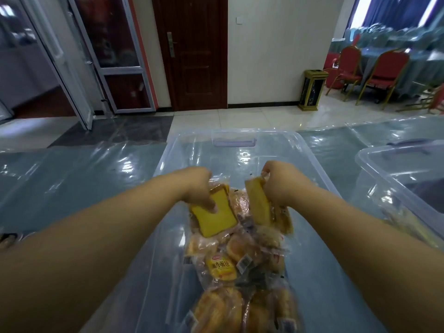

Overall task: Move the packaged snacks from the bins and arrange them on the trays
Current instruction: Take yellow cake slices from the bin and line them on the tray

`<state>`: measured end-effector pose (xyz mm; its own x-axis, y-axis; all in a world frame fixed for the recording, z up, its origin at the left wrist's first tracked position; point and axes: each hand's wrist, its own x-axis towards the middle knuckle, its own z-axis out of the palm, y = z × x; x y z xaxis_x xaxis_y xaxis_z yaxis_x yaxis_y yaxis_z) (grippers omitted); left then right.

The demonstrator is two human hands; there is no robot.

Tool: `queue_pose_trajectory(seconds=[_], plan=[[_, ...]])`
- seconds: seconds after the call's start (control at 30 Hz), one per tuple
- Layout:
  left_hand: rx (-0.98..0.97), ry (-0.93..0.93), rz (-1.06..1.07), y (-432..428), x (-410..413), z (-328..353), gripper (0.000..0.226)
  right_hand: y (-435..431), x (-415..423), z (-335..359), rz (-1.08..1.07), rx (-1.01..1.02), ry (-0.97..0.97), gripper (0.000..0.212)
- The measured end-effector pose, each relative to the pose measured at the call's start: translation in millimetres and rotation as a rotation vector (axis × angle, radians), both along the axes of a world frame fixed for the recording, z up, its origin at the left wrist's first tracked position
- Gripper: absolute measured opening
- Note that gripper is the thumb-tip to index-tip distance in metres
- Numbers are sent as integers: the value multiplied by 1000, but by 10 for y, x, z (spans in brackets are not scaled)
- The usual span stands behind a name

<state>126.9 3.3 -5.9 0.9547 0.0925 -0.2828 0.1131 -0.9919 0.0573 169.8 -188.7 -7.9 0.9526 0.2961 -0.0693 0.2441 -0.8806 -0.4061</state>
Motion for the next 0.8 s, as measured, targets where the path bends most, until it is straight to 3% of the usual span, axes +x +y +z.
queue_pose_trajectory(seconds=[0.23, 0.4, 0.53, 0.8], plan=[[-509, -571, 136, 265, -873, 484, 49, -86, -636, 483, -69, 328, -270, 33], [-758, -825, 161, 587, -1766, 696, 43, 116, -1426, 765, -11, 615, -507, 25], [-850, -897, 241, 945, -2595, 756, 46, 450, -2098, 961, 67, 772, -580, 26], [-768, -885, 380, 1847, -4335, 409, 38, 1428, -3401, 763, 196, 853, -407, 26]])
